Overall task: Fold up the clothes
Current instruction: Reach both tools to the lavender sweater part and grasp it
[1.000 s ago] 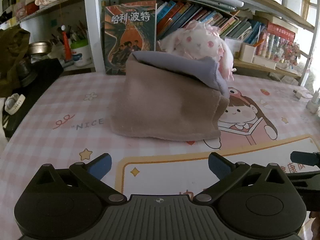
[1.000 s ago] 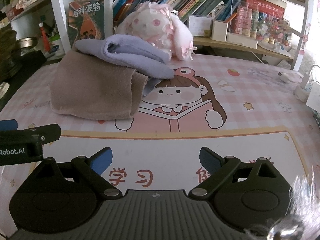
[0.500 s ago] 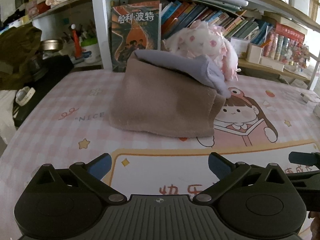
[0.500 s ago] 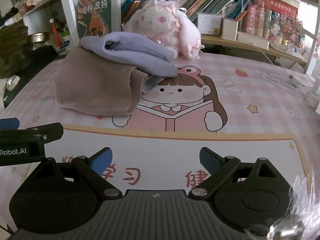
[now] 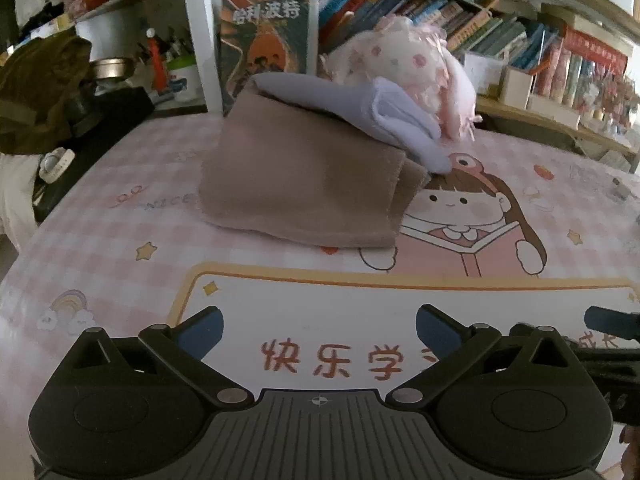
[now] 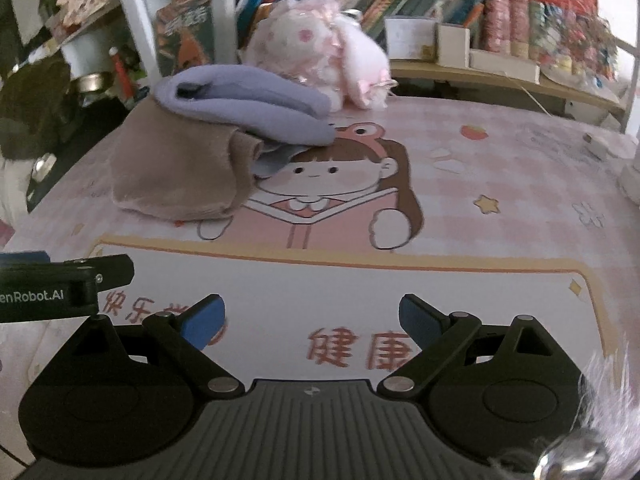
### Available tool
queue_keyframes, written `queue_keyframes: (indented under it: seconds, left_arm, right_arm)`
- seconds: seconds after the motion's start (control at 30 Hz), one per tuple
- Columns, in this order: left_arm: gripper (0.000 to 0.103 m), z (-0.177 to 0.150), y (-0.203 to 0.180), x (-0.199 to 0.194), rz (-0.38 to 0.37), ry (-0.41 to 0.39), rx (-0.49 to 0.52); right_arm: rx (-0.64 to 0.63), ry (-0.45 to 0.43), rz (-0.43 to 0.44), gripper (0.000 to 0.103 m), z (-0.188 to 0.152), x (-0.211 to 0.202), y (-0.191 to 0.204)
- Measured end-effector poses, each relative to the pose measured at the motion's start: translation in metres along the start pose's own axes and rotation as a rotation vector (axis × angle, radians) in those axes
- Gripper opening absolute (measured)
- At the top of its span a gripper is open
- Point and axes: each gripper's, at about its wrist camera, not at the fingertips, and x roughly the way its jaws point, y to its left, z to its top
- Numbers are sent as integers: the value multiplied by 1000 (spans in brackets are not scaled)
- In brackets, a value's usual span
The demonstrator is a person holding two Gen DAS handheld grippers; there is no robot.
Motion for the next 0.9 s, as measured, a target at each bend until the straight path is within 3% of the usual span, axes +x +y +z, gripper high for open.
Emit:
queue_keyframes:
  seconds: [0.17, 0.27, 0.63, 0.8, 0.87, 0.9]
  left_arm:
    - [103, 9, -14, 7, 12, 0, 38]
    - [103, 20, -21, 12, 0, -15, 58]
    - [100, 85, -42, 41, 11, -190, 60]
    - [71, 113, -41, 66, 36, -198, -28]
    - [54, 123, -36, 78, 50, -183, -87]
    - [37, 126, -32, 84, 64, -166, -114]
  right_arm:
    - [79, -13, 23, 95, 8, 3, -22]
    - [120, -37, 35, 100, 16, 3, -33]
    - [204, -80, 24, 101, 33, -2, -64]
    - [224, -81, 17, 101, 34, -5, -70]
    - [227, -79, 25, 101, 35, -5, -71]
    - [229, -78, 31, 101, 36, -6, -71]
